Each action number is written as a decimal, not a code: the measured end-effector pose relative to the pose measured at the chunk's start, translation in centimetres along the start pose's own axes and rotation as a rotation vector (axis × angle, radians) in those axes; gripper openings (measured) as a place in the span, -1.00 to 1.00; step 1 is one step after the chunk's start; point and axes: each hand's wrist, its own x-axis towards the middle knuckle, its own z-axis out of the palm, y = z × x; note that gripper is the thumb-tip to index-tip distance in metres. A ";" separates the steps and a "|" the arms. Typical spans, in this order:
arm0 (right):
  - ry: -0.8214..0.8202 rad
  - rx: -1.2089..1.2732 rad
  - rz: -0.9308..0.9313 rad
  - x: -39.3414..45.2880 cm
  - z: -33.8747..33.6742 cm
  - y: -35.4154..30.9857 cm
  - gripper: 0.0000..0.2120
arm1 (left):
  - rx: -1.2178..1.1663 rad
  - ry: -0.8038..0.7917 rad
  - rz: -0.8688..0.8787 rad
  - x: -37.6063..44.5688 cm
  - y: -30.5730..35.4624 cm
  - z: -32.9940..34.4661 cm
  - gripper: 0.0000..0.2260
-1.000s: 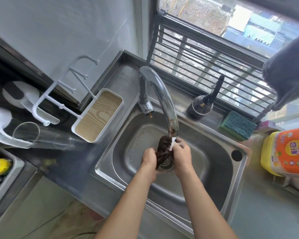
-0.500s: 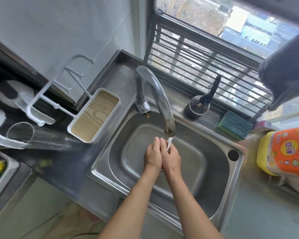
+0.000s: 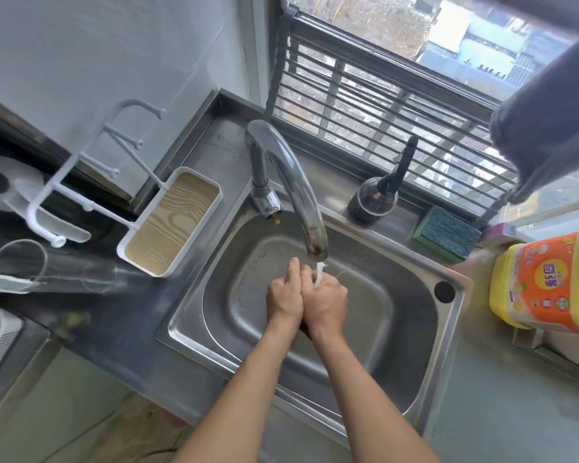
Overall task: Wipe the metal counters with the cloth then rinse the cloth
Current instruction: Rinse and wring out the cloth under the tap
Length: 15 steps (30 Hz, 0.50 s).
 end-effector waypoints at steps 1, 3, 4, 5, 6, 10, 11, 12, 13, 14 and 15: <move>-0.036 -0.026 0.002 0.1 -0.2 -0.2 -0.31 | 0.012 -0.012 0.013 0.0 0.2 -0.1 -0.49; -0.102 -0.104 0.030 0.3 -0.7 -0.5 -0.35 | 0.094 -0.032 0.114 0.2 0.4 -0.4 -0.57; -0.129 -0.150 0.040 0.4 -0.9 -0.5 -0.37 | 0.187 -0.025 0.193 0.5 0.2 -0.6 -0.63; -0.148 -0.180 0.039 0.6 -0.9 -0.3 -0.40 | 0.284 -0.015 0.268 0.5 0.1 -0.8 -0.70; -0.149 -0.188 0.017 0.9 -0.9 0.0 -0.45 | 0.345 0.002 0.323 0.3 0.2 -0.8 -0.78; -0.054 -0.082 -0.164 2.3 -0.8 1.9 -0.71 | 0.378 -0.047 0.226 1.0 -0.9 -0.9 -0.74; -0.043 -0.080 -0.195 2.4 -0.8 2.3 -0.64 | 0.358 -0.076 0.159 1.2 -1.2 -0.9 -0.72; -0.037 -0.073 -0.224 2.4 -0.9 2.5 -0.62 | 0.312 -0.112 0.084 1.2 -1.2 -1.0 -0.76; -0.040 -0.064 -0.253 2.3 -0.9 2.5 -0.65 | 0.220 -0.143 0.023 1.3 -1.5 -1.0 -0.82; -0.060 -0.054 -0.281 2.1 -0.9 2.7 -0.70 | 0.119 -0.182 -0.064 1.2 -1.4 -1.1 -0.87; -0.097 -0.041 -0.288 2.0 -0.7 2.9 -0.73 | 0.006 -0.213 -0.139 1.2 -1.3 -1.0 -0.87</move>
